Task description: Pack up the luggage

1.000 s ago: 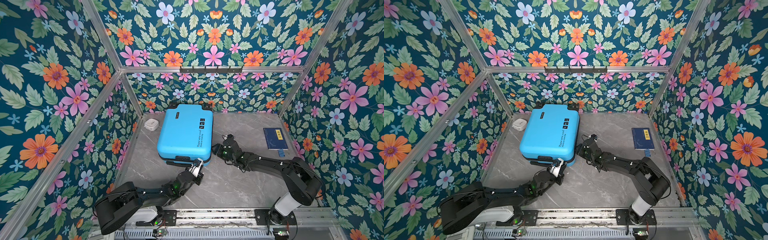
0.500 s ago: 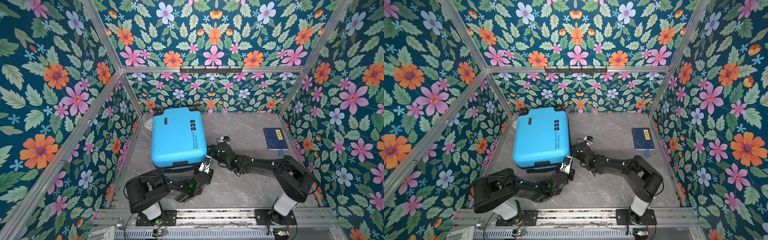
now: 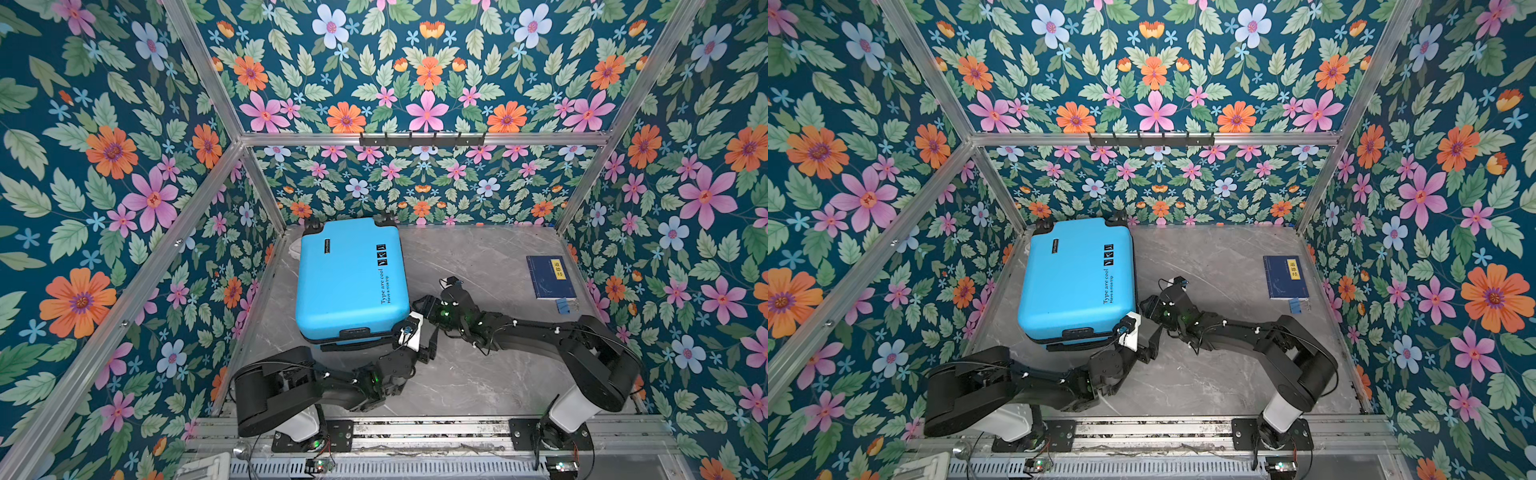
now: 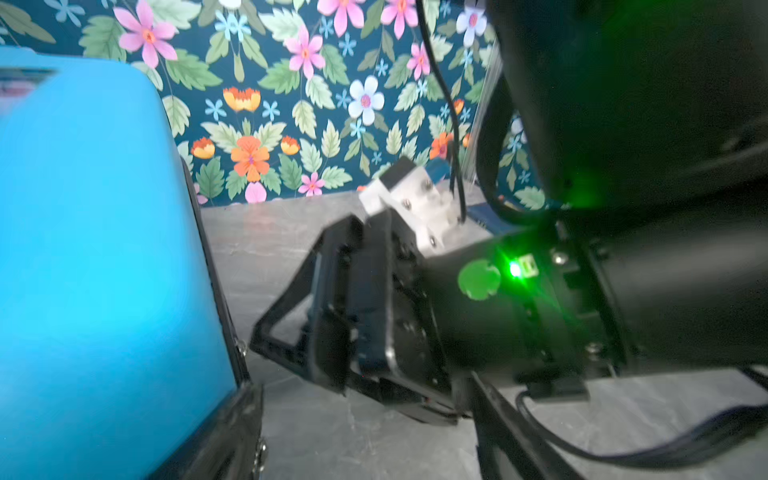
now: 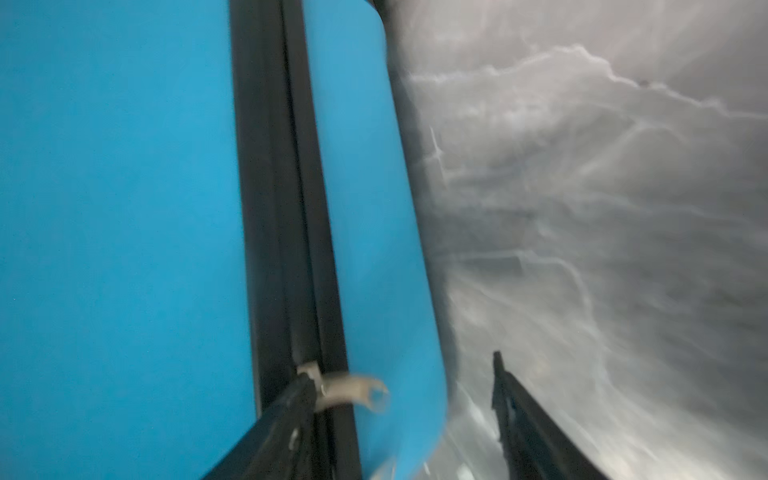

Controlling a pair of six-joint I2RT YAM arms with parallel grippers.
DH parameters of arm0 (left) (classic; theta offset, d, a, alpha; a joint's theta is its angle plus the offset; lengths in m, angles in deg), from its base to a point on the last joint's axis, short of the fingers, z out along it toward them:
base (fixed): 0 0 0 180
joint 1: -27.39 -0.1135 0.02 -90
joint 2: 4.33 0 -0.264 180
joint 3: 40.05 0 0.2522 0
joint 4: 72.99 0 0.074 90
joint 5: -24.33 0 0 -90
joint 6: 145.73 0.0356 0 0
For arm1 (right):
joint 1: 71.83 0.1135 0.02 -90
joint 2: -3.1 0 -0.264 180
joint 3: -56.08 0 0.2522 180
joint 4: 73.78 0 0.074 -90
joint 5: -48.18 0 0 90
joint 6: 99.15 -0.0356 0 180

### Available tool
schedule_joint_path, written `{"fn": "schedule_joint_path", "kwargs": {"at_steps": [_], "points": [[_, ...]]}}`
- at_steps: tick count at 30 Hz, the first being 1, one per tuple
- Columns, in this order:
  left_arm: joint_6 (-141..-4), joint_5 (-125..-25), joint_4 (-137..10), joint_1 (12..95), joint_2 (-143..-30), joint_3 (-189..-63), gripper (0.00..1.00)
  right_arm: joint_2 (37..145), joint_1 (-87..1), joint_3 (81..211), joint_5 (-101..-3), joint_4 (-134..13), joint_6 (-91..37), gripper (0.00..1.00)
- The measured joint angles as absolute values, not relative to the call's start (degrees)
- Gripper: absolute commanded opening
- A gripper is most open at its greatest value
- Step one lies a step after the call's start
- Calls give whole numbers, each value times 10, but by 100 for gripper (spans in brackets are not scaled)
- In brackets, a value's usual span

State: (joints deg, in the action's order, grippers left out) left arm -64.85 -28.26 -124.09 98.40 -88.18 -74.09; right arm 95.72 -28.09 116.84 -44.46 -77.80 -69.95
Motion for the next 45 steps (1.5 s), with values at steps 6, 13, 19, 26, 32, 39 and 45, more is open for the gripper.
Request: {"fn": "schedule_joint_path", "kwargs": {"at_steps": [6,13,19,26,32,39,45], "points": [[-727,-278,-1023,998,-703,-788,84,895,-320,1151,-473,-728,-646,74],[-803,-226,-725,961,-524,-860,90,858,-332,1140,-521,-688,-526,67],[-842,-275,-529,744,-442,-929,92,860,-330,1140,-619,-688,-421,65],[-835,-464,-411,485,-514,-1012,94,892,-304,1170,-683,-666,-339,49],[-821,-600,-394,322,-572,-1051,94,939,-273,1209,-680,-630,-296,57],[-811,-690,-411,230,-606,-1054,94,964,-266,1231,-634,-616,-273,60],[-811,-731,-430,173,-621,-1025,94,974,-265,1240,-625,-619,-260,45]]}}
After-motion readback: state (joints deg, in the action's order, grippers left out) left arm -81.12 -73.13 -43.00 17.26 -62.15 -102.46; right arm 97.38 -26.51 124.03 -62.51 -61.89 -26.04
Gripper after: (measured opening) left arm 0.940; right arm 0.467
